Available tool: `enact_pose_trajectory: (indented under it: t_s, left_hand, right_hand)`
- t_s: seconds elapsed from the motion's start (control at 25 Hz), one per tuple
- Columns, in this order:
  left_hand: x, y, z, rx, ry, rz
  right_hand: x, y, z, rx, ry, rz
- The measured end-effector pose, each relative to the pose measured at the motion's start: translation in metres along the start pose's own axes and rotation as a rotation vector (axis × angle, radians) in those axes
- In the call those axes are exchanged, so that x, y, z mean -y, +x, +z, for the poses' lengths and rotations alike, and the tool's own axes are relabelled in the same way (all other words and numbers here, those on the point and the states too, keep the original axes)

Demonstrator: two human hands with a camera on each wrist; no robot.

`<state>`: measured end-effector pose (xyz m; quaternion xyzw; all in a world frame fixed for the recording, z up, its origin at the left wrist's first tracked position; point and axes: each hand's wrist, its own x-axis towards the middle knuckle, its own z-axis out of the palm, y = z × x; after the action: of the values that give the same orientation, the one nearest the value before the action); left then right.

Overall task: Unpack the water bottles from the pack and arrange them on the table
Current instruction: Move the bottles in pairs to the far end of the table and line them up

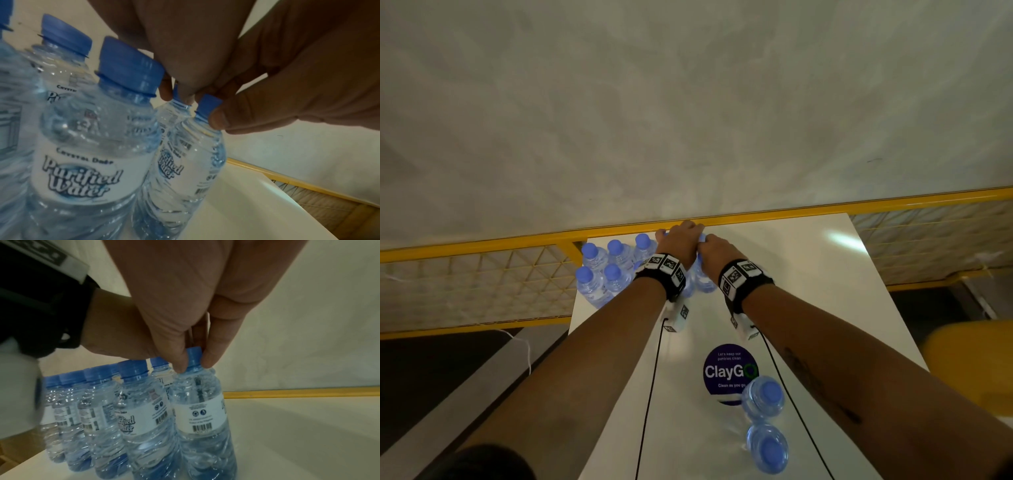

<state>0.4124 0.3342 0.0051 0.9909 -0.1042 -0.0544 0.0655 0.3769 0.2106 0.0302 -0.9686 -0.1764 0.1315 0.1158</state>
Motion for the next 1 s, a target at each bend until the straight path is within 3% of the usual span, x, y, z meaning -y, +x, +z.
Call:
enact_pose_trajectory:
  t_s: [0.16, 0.28, 0.4, 0.56, 0.72, 0.84, 1.0]
  left_hand:
    - [0.004, -0.011, -0.012, 0.08, -0.001, -0.033]
    - [0.002, -0.046, -0.024, -0.082, -0.08, -0.016]
    - [-0.014, -0.11, -0.023, -0.244, -0.306, 0.138]
    - [-0.069, -0.204, 0.003, 0.003, -0.535, 0.347]
    - [-0.113, -0.258, 0.032, 0.172, -0.489, 0.41]
    - [-0.128, -0.274, 0.042, 0.203, -0.417, 0.37]
    - [-0.134, -0.257, 0.053, 0.273, -0.284, 0.363]
  right_hand:
    - [-0.001, -0.007, -0.001, -0.011, 0.119, 0.035]
    - [-0.006, -0.043, -0.004, 0.002, 0.163, 0.045]
    - [-0.011, -0.106, -0.002, 0.055, 0.241, 0.023]
    - [-0.013, -0.209, -0.002, 0.157, 0.261, 0.062]
    - [0.0, -0.308, -0.005, 0.251, 0.227, 0.149]
    - [0.012, -0.338, 0.005, 0.254, 0.291, 0.143]
    - [0.015, -0.337, 0.04, 0.218, 0.257, 0.141]
